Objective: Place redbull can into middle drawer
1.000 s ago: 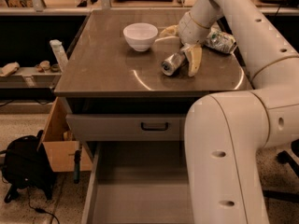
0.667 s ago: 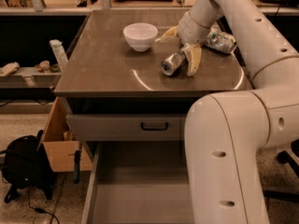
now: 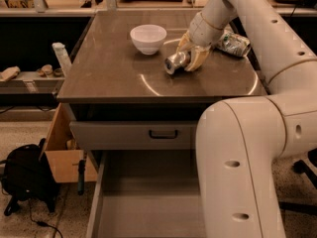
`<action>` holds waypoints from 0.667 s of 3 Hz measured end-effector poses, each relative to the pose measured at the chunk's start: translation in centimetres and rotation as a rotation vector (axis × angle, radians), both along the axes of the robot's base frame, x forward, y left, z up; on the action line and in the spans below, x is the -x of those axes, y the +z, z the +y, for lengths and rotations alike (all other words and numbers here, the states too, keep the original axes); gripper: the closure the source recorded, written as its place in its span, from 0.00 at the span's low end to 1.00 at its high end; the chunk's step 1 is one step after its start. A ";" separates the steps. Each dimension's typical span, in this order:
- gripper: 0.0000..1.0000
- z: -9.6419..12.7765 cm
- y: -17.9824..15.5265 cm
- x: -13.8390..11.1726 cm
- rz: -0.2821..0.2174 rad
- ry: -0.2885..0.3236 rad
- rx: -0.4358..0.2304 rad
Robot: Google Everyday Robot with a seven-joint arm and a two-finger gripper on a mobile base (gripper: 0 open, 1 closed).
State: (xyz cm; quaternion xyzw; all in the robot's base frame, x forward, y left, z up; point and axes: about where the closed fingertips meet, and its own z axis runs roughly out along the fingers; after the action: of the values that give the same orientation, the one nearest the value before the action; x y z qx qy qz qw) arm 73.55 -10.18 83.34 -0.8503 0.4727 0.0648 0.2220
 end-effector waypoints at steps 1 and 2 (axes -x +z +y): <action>0.89 0.0 0.0 0.0 0.000 0.000 0.000; 1.00 0.0 0.0 0.0 0.000 0.000 0.000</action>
Offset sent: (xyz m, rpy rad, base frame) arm 0.0000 0.0000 0.0000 0.0000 0.0000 0.0000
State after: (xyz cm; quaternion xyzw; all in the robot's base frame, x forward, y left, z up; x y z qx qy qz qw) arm 73.55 -10.18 83.34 -0.8503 0.4728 0.0647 0.2221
